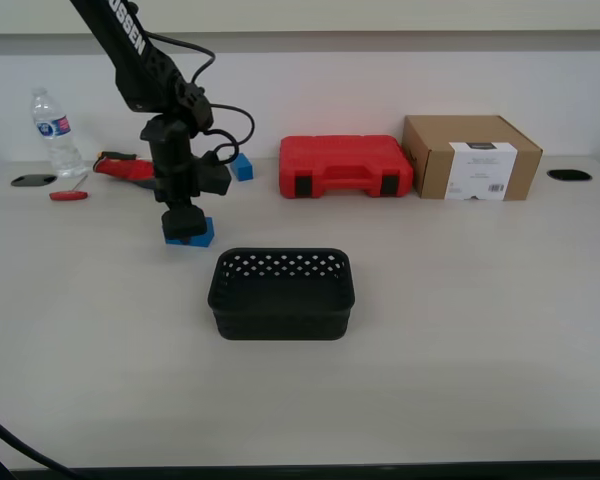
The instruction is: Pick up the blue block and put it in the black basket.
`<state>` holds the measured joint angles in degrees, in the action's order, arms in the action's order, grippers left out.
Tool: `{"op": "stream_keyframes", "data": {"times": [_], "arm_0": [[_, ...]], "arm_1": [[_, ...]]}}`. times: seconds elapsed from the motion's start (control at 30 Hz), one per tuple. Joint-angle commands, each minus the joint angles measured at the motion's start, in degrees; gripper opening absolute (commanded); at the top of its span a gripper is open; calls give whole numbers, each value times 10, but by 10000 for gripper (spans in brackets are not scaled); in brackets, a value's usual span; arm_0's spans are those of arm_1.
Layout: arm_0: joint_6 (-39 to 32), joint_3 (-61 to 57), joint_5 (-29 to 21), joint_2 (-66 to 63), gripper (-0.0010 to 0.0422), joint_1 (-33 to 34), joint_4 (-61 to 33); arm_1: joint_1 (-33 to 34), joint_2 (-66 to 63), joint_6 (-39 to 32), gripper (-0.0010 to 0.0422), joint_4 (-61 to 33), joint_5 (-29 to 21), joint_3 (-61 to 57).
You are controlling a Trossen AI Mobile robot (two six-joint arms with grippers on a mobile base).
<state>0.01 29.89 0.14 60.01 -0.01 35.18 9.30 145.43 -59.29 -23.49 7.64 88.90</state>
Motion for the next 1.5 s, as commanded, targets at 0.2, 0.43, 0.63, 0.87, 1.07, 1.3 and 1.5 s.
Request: {"op": "stream_keyframes", "data": {"times": [0.2,0.43,0.63,0.87,1.07,1.3,1.5], "arm_0": [[0,1,0,0,0,0,2],[0,1,0,0,0,0,2],[0,1,0,0,0,0,2],[0,1,0,0,0,0,3],[0,1,0,0,0,0,2],[0,1,0,0,0,0,2],[0,1,0,0,0,0,2]], "arm_1": [[1,53,-4,283,12,9,10],[1,54,-9,115,21,-8,11],[2,62,-11,-1,24,-23,7],[3,84,-18,59,-27,-66,10],[2,75,0,0,-66,-69,41],[4,45,19,-1,-92,-68,62],[5,-1,85,0,-98,-66,63]]}}
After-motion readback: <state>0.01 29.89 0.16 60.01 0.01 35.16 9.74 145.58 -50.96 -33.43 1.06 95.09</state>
